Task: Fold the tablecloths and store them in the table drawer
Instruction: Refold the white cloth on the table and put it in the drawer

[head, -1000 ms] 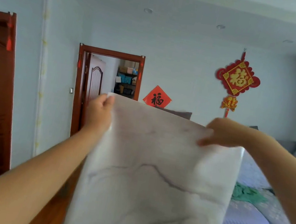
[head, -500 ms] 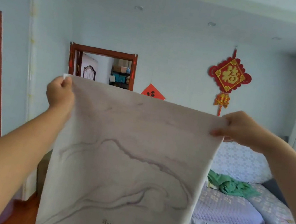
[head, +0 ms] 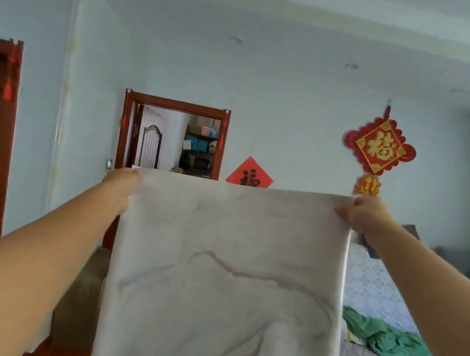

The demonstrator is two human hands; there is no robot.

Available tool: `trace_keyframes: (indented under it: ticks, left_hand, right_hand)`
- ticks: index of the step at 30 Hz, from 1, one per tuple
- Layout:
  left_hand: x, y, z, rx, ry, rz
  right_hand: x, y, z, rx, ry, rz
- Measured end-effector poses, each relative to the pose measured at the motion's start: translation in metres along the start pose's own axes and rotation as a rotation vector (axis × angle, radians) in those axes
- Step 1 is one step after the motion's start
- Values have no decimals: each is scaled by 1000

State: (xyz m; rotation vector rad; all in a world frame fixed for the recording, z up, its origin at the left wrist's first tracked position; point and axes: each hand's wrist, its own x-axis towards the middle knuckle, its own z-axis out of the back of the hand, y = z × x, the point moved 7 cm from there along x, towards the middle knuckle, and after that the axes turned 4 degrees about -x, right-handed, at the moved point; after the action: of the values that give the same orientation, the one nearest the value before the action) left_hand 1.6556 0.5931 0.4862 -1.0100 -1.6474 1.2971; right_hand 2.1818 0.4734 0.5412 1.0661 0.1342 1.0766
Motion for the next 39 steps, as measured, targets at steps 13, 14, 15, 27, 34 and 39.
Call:
trace_keyframes:
  ticks: [13, 14, 15, 27, 34, 39]
  left_hand:
    - [-101, -77, -2, -215, -69, -373]
    - [-123, -66, 11, -269, -92, -374]
    - [-147, -51, 26, -332, -110, -365]
    - [-539, 390, 249, 39, -221, 327]
    - [-689, 550, 305, 568, -69, 841]
    - [-683, 538, 295, 509, -143, 866]
  right_hand:
    - [-73, 28, 121, 685, 56, 217]
    - [-94, 21, 129, 710, 112, 252]
    - [-117, 10, 135, 728, 156, 273]
    - [-542, -376, 72, -31, 1062, 162]
    - [-669, -529, 45, -305, 1216, -92]
    - [-673, -564, 47, -334, 1239, -189]
